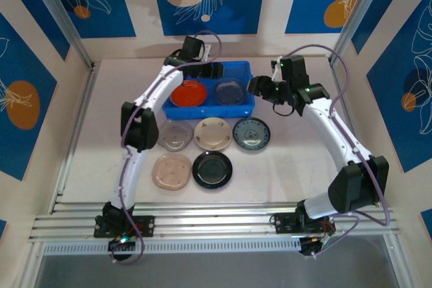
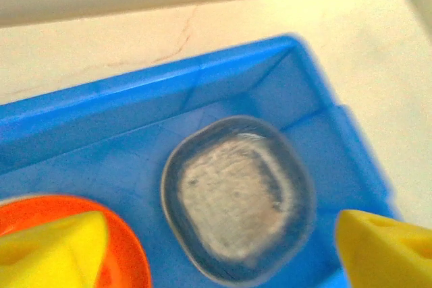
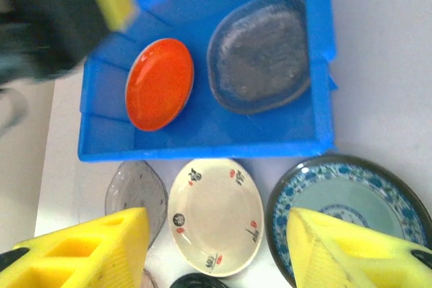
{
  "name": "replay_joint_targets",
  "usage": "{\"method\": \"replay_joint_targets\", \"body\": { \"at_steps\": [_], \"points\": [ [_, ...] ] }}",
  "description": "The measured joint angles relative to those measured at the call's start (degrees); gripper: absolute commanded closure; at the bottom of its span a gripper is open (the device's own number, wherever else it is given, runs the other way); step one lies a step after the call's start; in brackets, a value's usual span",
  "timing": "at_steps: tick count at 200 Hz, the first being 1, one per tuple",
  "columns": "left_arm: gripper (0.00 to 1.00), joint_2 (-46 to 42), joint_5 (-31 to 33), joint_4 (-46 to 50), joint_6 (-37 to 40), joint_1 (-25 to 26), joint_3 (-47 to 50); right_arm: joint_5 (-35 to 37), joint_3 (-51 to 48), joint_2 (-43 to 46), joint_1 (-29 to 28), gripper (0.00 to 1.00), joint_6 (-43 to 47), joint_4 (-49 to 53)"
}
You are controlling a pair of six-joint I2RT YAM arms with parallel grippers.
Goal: Place the plates into the plastic bin on the countertop
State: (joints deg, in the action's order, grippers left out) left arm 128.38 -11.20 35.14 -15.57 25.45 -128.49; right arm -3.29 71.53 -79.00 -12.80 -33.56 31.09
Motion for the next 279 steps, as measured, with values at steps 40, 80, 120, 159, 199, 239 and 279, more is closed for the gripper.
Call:
{"method": "replay_joint_targets", "body": {
  "at_steps": [40,80,120,159,199,239,279],
  "points": [
    [0.00,-23.0,-0.1,-4.1,-0.9,1.7,19.5,-1.2,-10.4,5.5,4.2,0.47,-0.9,0.0],
    [0.01,-37.1,-6.3,-8.8,-6.6,2.2,39.2,-2.0,-18.4,9.8,8.1,0.52,-1.6,0.0],
    [0.01,-44.3,-8.0,-9.9,-12.4,5.4,52.4,-3.5,-24.3,10.2,9.3,0.56,-2.6,-1.4],
    [0.02,-48.2,-8.7,-12.4,-16.7,8.6,60.0,-5.0,-27.3,7.2,9.3,0.63,-3.9,-4.3],
    [0.03,-48.2,-8.1,-14.2,-18.3,11.0,62.5,-5.1,-27.5,2.6,9.3,0.63,-4.1,-5.5],
    [0.04,-46.5,-8.1,-16.8,-19.6,11.3,63.6,-5.1,-27.5,-1.5,9.3,0.64,-4.1,-6.7],
    [0.05,-44.8,-8.1,-18.2,-20.0,11.3,63.6,-5.1,-27.4,-5.4,9.3,0.64,-4.1,-7.1]
  ]
}}
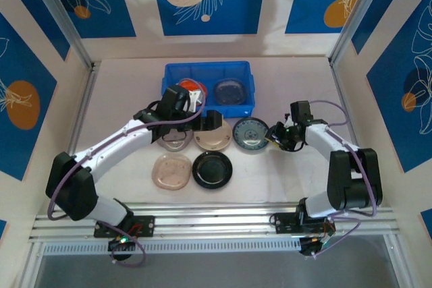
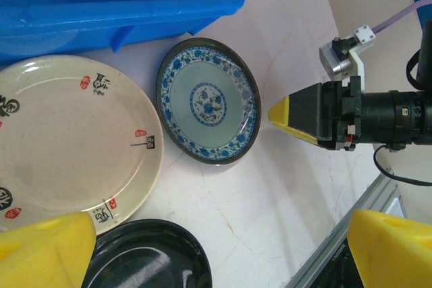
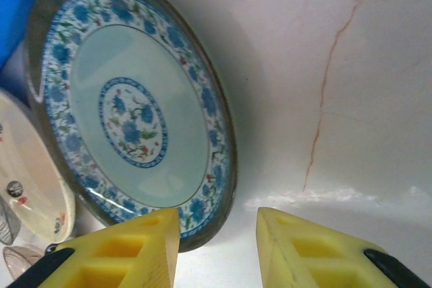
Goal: Place the plates into the plastic bin on the countertop
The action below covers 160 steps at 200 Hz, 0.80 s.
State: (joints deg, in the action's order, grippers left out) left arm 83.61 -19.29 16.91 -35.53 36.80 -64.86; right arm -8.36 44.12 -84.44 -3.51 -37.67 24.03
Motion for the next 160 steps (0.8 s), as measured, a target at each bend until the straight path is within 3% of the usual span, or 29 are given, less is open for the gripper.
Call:
{"method": "replay_joint_targets", "body": {
  "at_steps": [124,160],
  "points": [
    [0.07,2.7,0.0,-1.8,-0.2,0.0,0.0,-0.9,2.7,-8.4,-1.3,0.69,0.0,-2.7],
    [0.08,3.8,0.0,-2.4,-0.1,0.1,0.0,-0.9,3.9,-9.7,-1.4,0.75,0.0,-3.0]
  ]
}}
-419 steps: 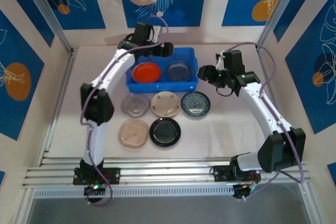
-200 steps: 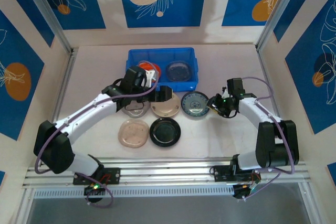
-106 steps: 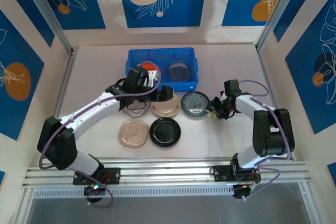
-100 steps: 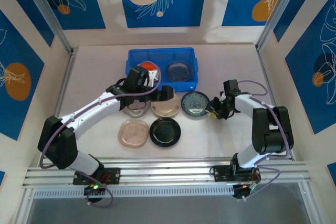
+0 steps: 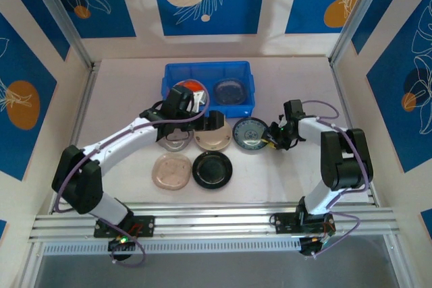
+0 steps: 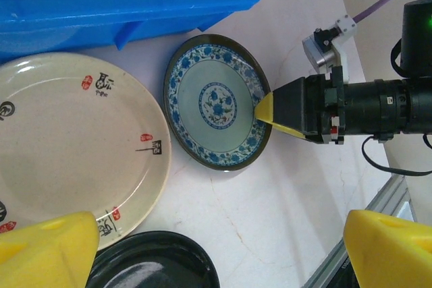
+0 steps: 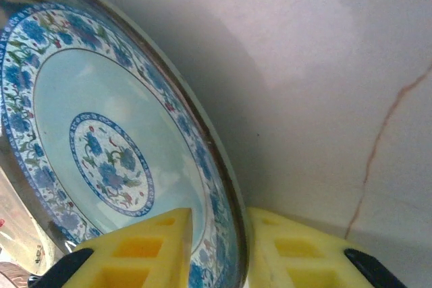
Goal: Place the plates into the plastic bin on the countertop
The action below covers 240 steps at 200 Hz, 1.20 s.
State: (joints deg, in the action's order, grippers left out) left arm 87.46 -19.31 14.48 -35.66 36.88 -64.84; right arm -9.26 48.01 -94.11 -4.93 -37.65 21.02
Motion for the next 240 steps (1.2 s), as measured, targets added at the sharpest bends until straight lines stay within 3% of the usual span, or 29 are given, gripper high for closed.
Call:
{"method": "replay_joint_targets", "body": {
  "at_steps": [80,134,240],
  "points": [
    [0.08,0.9,0.0,-0.1,0.4,0.0,0.0,-0.7,0.6,0.0,-0.1,1.00,0.1,0.4],
    [0.07,0.9,0.0,-0.1,1.7,0.0,0.0,-0.6,0.5,3.0,0.0,1.00,0.6,1.7],
    [0.09,2.7,0.0,-0.4,1.7,0.0,-0.1,0.2,-0.2,22.1,1.1,1.00,3.9,15.3]
  ]
}}
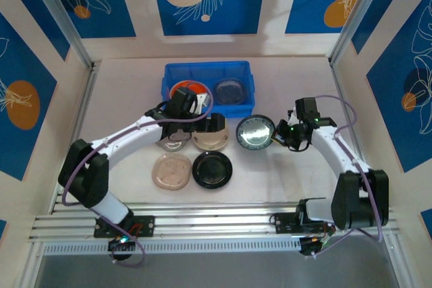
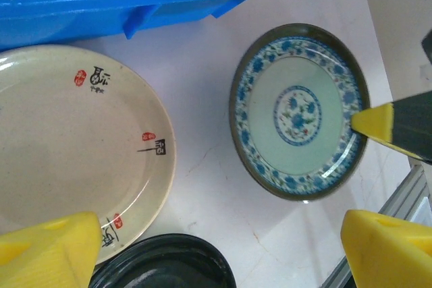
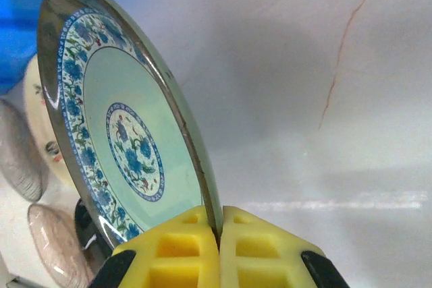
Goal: Place the plates into the plastic bin on the countertop
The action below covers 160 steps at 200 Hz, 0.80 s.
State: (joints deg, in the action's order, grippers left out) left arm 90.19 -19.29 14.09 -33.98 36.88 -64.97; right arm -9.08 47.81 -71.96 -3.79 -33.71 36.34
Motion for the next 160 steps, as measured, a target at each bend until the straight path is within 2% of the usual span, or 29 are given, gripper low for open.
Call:
{"method": "replay_joint_targets", "body": {
  "at_steps": [53,83,102,117,125,138,160],
  "points": [
    [0.16,0.4,-0.9,-1.7,-0.3,0.0,-0.2,-6.6,2.4,5.6,-2.4,1.00,0.6,2.1],
    [0.25,1.5,-2.6,-3.2,-0.9,0.0,-0.3,-10.3,2.8,5.5,-4.9,1.00,0.5,0.3],
    [0.38,1.8,-3.7,-4.1,-1.7,0.0,-0.3,-12.1,2.9,5.1,-6.4,1.00,0.4,-0.8],
    [0.53,1.9,-4.3,-4.7,-1.8,0.0,-0.3,-13.5,2.9,4.8,-7.1,1.00,0.3,-1.9],
    [0.69,1.9,-4.8,-5.2,-2.2,0.0,-0.3,-13.9,3.0,4.6,-7.5,1.00,0.2,-2.5],
    [1.00,1.9,-5.7,-6.1,-3.0,0.0,-0.3,-14.4,3.3,4.1,-7.8,1.00,0.0,-3.0],
    [1.00,1.7,-7.2,-8.3,-3.7,-0.3,-0.3,-13.7,3.8,2.7,-7.6,1.00,-0.3,-3.4]
  ]
}}
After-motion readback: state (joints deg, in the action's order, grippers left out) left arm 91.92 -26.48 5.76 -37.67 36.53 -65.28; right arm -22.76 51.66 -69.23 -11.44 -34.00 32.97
